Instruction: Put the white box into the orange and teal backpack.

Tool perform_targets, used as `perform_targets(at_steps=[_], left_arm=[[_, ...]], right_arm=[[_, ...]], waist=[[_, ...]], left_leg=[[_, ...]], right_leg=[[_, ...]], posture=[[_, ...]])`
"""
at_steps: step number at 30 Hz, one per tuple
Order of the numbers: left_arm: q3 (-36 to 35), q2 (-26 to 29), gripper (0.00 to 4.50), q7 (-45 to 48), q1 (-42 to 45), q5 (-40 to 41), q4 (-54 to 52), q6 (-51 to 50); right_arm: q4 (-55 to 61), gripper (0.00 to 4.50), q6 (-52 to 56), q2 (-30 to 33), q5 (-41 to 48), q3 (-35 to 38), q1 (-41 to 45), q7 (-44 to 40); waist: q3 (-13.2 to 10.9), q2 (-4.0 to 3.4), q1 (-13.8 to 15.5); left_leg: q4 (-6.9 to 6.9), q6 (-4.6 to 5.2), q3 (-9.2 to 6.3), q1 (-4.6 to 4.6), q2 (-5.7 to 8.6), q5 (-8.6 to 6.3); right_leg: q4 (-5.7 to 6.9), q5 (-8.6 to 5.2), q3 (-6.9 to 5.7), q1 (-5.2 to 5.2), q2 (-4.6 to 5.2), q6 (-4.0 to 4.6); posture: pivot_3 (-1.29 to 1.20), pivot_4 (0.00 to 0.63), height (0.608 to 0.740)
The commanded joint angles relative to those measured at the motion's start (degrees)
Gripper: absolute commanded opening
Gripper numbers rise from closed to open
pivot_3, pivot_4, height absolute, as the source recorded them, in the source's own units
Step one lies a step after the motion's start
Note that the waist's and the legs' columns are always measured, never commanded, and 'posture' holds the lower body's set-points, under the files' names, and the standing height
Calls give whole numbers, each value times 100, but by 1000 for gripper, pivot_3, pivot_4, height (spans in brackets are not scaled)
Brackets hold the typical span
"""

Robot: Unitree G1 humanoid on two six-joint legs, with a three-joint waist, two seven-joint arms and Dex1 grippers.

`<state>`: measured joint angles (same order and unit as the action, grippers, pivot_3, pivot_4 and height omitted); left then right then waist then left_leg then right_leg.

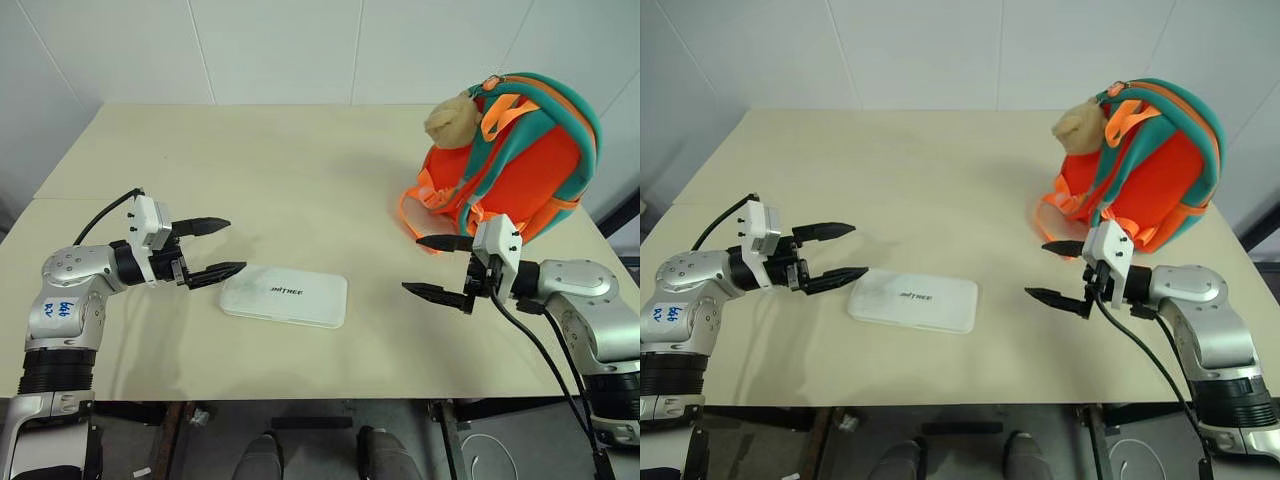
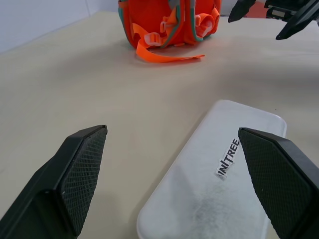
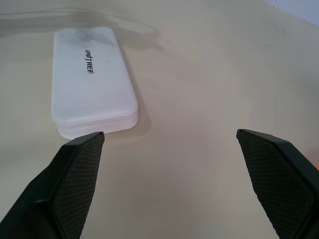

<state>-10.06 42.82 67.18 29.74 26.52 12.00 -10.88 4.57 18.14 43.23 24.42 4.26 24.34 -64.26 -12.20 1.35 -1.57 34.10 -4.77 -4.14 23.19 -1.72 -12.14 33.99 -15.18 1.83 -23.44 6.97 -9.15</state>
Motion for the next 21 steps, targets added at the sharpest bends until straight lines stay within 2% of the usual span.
perform_targets(at_steps=[1, 7, 16, 18, 21], left_arm=[[-74, 86, 4500, 33, -13, 65, -197, -68], [-373, 99, 4500, -276, -439, 271, -489, -438], [-1016, 837, 4500, -542, -760, 1386, -326, -3359], [-963, 1096, 4500, -609, -680, 1501, -45, -4218], [-786, 1307, 4500, -759, -608, 1394, 261, -4849]], right_arm=[[218, 4486, 330, 57, 261, -25, 344, -102], [172, 4486, 701, 63, 296, -362, 569, -383], [1204, 4486, 2908, 272, 898, -1089, 785, -382], [1388, 4486, 3403, 277, 978, -1255, 835, -243], [1544, 4486, 3698, 235, 1065, -1339, 826, -101]], waist=[[0, 0, -22], [0, 0, -12], [0, 0, -17], [0, 0, -14], [0, 2, -12]], left_leg=[[1, 0, 1, 0, -1, 0], [2, -1, 4, -3, -20, 0], [3, 0, 4, -1, -21, -5], [3, 0, 4, -1, -23, -6], [4, 0, 4, -1, -23, -6]], right_leg=[[0, 0, 1, 0, -1, 1], [0, 3, 8, -3, -20, 7], [7, 1, 13, -10, -22, 11], [8, 0, 13, -12, -23, 14], [7, -8, 13, -14, -23, 28]], posture=[[0, 150, 740], [0, 150, 740], [0, 150, 740], [0, 150, 740], [0, 150, 740]])
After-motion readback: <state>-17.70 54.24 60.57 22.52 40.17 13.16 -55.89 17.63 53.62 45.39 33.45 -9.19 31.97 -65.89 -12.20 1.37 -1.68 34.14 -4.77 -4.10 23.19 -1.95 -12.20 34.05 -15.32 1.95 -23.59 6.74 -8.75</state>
